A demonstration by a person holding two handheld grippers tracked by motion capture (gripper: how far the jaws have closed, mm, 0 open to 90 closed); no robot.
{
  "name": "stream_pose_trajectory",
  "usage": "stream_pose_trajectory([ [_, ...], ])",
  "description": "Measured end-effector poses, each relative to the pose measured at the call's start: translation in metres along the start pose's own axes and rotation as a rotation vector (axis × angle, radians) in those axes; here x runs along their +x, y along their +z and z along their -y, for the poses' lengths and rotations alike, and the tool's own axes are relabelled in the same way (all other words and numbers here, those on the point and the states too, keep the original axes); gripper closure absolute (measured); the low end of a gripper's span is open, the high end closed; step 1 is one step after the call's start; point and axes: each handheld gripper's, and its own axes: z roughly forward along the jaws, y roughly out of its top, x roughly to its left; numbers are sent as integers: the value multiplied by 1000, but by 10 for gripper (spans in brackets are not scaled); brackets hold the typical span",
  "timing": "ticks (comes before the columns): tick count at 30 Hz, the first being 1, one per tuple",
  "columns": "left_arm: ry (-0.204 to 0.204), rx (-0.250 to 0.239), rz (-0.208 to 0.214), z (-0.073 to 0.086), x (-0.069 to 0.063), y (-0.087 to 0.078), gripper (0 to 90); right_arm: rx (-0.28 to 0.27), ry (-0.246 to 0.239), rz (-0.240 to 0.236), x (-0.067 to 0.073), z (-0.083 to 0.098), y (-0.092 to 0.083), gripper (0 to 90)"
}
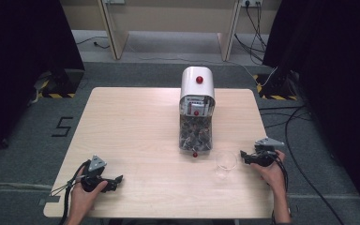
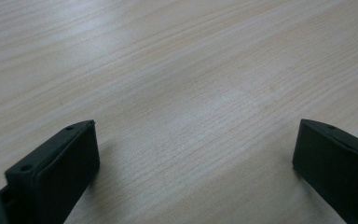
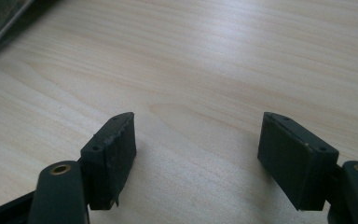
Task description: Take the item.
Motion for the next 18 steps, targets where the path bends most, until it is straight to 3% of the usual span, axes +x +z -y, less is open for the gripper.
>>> stream_pose_trajectory([
  [8,-1,0,2,0,0,0,0,-3,-7,-3,-1,0,0,286],
  [15,-1,1,2,0,0,0,0,-27,42,-35,-8,1,-2,315],
  [18,-2,0,2,0,0,0,0,-36,36,-28,-10,1,-4,323],
])
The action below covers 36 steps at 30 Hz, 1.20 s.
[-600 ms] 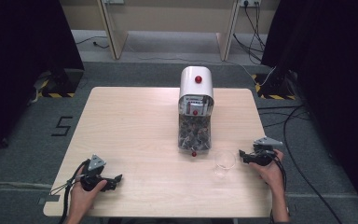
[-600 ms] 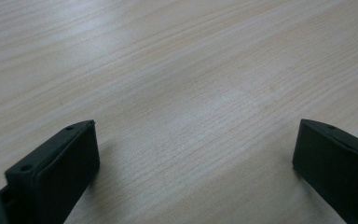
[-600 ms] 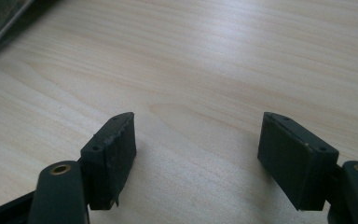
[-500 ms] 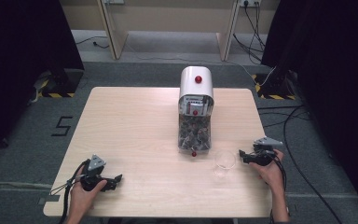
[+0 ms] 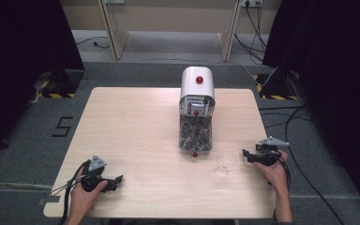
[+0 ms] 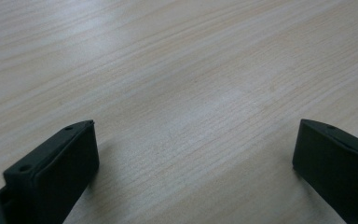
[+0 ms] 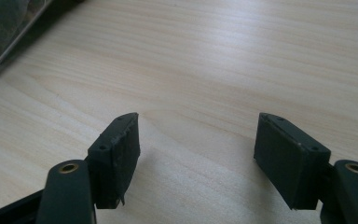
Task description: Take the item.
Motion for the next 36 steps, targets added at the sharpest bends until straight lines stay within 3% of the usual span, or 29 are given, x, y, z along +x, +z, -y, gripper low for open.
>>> stream_pose_trajectory([
  [14,0,0,0,0,0,0,0,-51,-48,-10,7,-18,-11,371],
  [22,0,0,0,0,0,0,0,-85,-89,-17,13,-36,-20,383],
  [36,0,0,0,0,0,0,0,-134,-173,-84,40,-65,-28,434],
])
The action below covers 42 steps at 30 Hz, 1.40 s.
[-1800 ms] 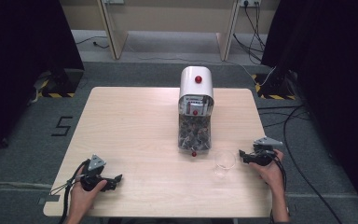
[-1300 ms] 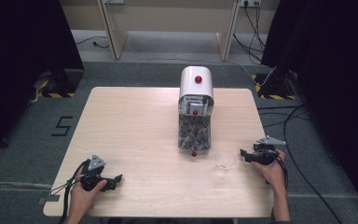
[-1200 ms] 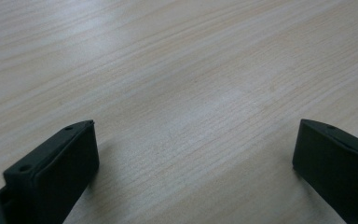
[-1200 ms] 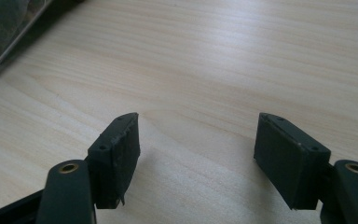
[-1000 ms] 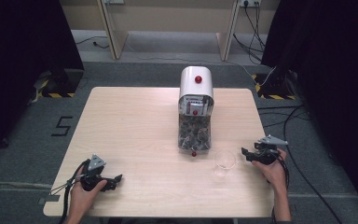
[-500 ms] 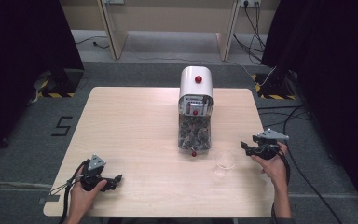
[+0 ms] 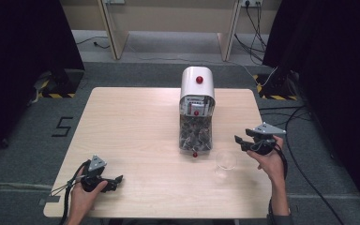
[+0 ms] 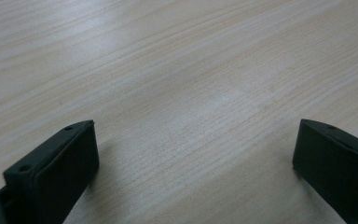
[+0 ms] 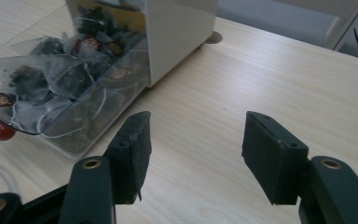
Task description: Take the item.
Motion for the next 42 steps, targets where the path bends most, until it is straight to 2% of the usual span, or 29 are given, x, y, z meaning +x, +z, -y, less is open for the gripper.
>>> stream_pose_trajectory([
  [15,0,0,0,0,0,0,0,7,-110,-91,28,-23,2,466],
  [20,1,1,0,0,0,0,0,8,-131,-122,34,-27,2,480],
  [31,0,0,0,0,0,0,0,28,-193,-162,44,-35,14,504],
  [32,0,0,0,0,0,0,0,36,-216,-169,46,-38,18,509],
  [37,0,0,0,0,0,0,0,50,-250,-186,50,-43,24,528],
  [38,1,0,0,0,0,0,0,50,-265,-212,52,-47,27,536],
  [40,0,0,0,0,0,0,0,40,-264,-241,51,-49,30,543],
  [42,0,0,0,0,0,0,0,42,-269,-248,52,-50,32,547],
])
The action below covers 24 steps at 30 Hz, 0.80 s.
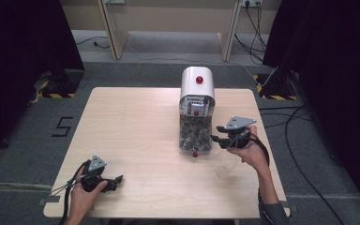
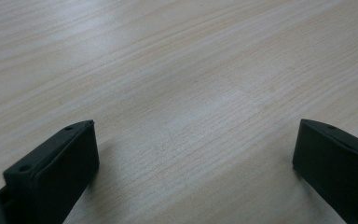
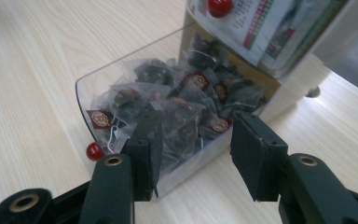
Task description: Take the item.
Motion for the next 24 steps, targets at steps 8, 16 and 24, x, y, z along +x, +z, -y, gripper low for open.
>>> stream_pose_trajectory([
  [8,0,0,0,0,0,0,0,13,-55,-63,-3,-7,15,562],
  [16,0,0,0,0,0,0,0,54,-96,-102,2,-9,32,555],
  [24,0,0,0,0,0,0,0,82,-101,-106,0,-14,44,546],
])
